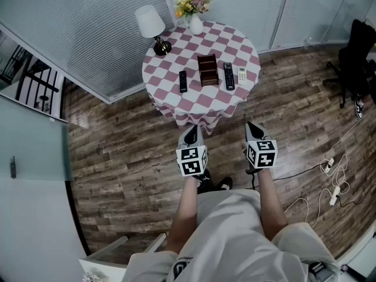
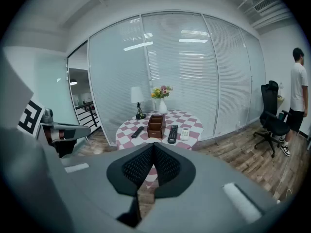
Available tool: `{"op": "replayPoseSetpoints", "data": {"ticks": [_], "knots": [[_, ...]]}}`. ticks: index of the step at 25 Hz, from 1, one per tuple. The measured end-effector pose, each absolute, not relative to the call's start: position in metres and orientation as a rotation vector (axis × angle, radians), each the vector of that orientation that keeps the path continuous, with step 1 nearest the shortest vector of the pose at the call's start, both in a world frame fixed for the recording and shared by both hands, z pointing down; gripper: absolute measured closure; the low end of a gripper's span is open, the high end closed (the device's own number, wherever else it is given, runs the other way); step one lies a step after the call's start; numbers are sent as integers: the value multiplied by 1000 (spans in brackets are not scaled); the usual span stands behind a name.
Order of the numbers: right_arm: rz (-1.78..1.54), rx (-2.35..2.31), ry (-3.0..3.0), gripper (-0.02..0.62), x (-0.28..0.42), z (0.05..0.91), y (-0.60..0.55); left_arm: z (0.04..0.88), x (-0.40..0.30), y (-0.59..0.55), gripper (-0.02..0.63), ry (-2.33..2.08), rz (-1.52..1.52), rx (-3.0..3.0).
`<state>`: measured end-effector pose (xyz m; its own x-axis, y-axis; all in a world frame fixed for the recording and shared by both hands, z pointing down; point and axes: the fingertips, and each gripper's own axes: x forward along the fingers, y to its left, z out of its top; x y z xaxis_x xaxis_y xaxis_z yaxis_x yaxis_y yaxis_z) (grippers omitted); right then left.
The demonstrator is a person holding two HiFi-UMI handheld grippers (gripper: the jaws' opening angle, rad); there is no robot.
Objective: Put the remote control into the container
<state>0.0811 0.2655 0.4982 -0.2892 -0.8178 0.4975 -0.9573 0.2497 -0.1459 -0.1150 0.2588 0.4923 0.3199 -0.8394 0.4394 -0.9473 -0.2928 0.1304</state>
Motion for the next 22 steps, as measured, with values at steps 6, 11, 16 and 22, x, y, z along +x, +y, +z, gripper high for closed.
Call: {"op": "replayPoseSetpoints", "data": {"ticks": [6,11,16,22], "knots": [[602,1624,-2225,595,84,496,273,495,-113,265,601,-1625,495,2216],[597,1617,-2229,595,89,499,280,495,-108,274,601,-1626,493,2221],[608,1633,-2261,594,88,496,276,501,-113,275,601,-1636,501,2198],[590,1632,-2307,594,79,495,264,509,-119,266,601,-1618,458,2186]]}}
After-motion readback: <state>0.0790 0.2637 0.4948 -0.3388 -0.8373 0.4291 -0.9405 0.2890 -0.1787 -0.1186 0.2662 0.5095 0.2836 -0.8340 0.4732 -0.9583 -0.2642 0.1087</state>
